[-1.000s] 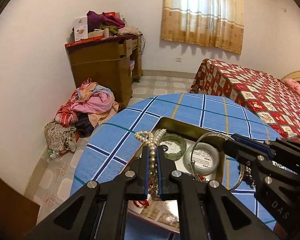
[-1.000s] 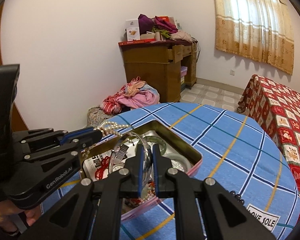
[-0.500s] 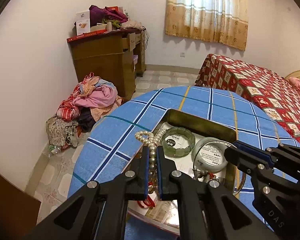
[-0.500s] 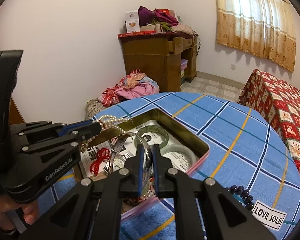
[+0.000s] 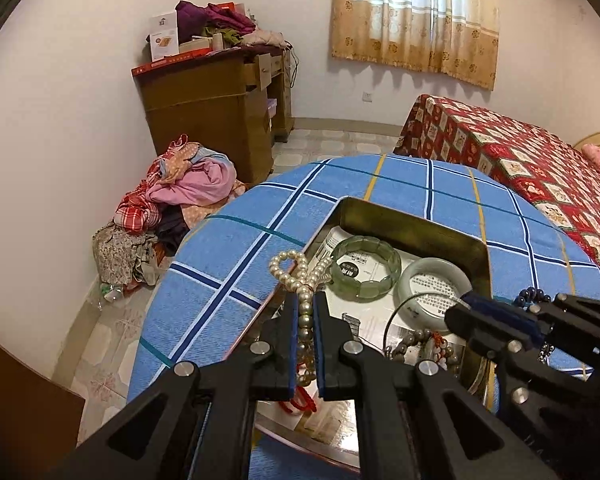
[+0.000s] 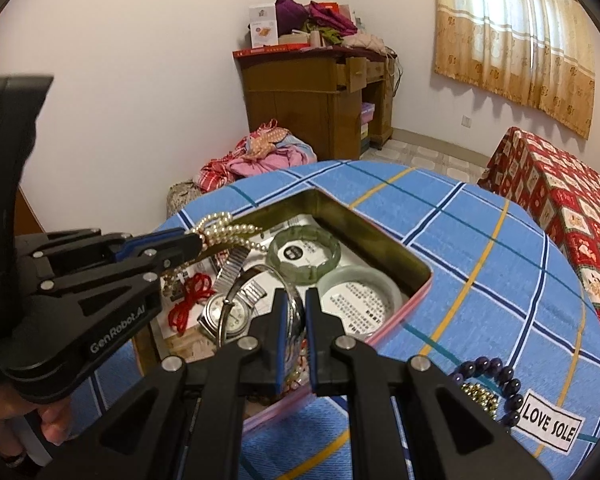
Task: Organize jewelry
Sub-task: 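Carry the pearls into the pink tin with the left tool while the right tool drops the silver bangle in, then grasp the purple bead bracelet with the left tool while the right tool grasps the gold bead chain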
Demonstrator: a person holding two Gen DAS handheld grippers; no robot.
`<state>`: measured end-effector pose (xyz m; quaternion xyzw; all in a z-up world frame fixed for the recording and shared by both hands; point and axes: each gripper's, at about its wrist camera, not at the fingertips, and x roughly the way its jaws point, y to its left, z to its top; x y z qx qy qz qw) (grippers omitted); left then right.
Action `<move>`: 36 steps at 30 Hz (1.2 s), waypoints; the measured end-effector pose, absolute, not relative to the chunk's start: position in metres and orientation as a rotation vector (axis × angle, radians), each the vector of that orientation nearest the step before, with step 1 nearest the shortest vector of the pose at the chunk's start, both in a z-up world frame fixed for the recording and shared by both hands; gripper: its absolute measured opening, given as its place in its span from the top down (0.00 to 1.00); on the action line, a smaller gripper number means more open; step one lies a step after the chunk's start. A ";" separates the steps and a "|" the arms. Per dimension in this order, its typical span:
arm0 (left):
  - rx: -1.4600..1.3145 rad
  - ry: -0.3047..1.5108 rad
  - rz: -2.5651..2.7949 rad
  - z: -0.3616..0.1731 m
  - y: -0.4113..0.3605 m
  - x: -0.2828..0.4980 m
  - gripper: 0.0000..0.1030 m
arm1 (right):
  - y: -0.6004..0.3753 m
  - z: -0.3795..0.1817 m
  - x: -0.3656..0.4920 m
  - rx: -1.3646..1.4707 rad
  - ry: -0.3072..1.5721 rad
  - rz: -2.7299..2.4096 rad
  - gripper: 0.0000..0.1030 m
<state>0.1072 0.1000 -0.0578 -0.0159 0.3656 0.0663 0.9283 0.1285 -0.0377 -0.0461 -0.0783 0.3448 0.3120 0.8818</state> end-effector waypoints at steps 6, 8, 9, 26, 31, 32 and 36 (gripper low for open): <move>-0.028 0.758 0.143 -0.060 0.100 0.109 0.94 | -0.039 -0.052 0.128 -0.169 0.728 0.646 0.90; -0.030 0.763 0.145 -0.062 0.100 0.110 0.94 | -0.038 -0.054 0.129 -0.172 0.737 0.644 0.89; -0.028 0.764 0.146 -0.063 0.099 0.110 0.94 | -0.038 -0.054 0.129 -0.171 0.740 0.643 0.86; -0.044 0.740 0.185 -0.061 0.079 0.103 0.25 | -0.128 -0.052 0.136 -0.044 0.759 0.454 0.64; -0.015 0.761 0.172 -0.072 0.058 0.106 0.25 | -0.151 -0.067 0.149 -0.037 0.828 0.378 0.64; -0.009 0.764 0.176 -0.073 0.056 0.106 0.25 | -0.152 -0.068 0.149 -0.039 0.836 0.376 0.64; -0.014 0.773 0.173 -0.075 0.051 0.110 0.25 | -0.151 -0.076 0.149 -0.060 0.865 0.385 0.65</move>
